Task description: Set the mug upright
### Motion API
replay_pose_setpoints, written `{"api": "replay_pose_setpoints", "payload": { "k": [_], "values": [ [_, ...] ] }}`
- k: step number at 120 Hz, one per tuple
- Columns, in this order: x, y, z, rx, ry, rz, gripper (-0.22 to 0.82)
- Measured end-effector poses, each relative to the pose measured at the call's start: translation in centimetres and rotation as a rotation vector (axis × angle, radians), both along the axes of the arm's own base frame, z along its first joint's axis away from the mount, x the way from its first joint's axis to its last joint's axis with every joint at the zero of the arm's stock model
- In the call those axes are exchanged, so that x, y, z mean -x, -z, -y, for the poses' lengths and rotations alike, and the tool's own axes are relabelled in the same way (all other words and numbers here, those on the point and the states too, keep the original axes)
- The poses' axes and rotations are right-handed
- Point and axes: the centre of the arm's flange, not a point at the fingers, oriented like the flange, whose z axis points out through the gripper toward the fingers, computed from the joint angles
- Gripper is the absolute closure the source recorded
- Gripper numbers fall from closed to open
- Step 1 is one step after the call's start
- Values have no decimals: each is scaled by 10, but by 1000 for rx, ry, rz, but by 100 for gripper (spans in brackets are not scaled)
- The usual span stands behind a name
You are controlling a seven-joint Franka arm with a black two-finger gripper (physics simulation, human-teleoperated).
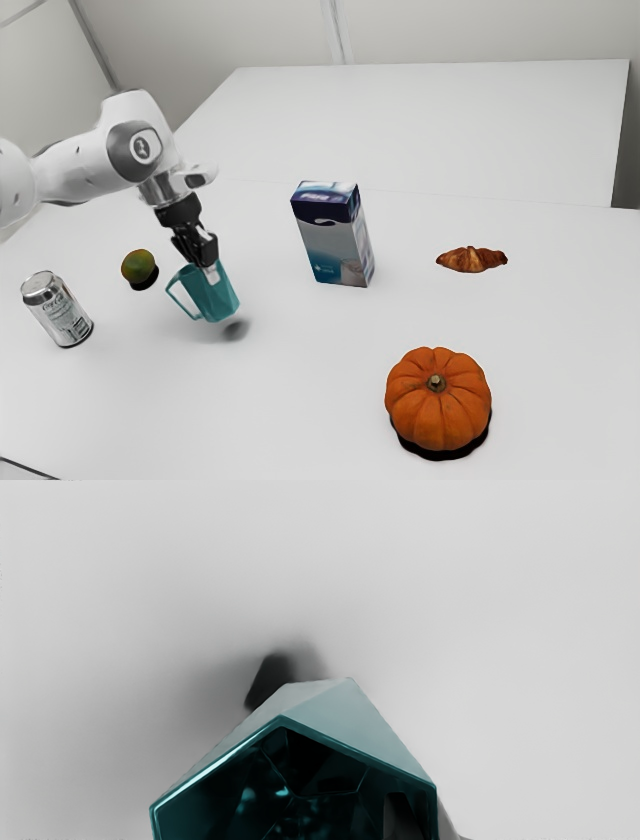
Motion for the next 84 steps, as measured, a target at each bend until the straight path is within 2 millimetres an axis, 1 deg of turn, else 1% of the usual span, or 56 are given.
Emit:
{"api": "replay_pose_setpoints", "payload": {
  "k": [7,18,32,49,66,84],
  "values": [
    [9,9,18,-84,68,33,78],
    [14,25,46,-202,179,99,78],
    [13,30,85,-272,274,195,78],
    [12,33,125,-293,321,278,79],
    [29,48,158,-286,342,310,78],
    [31,53,179,-280,333,342,78]
  ]
}}
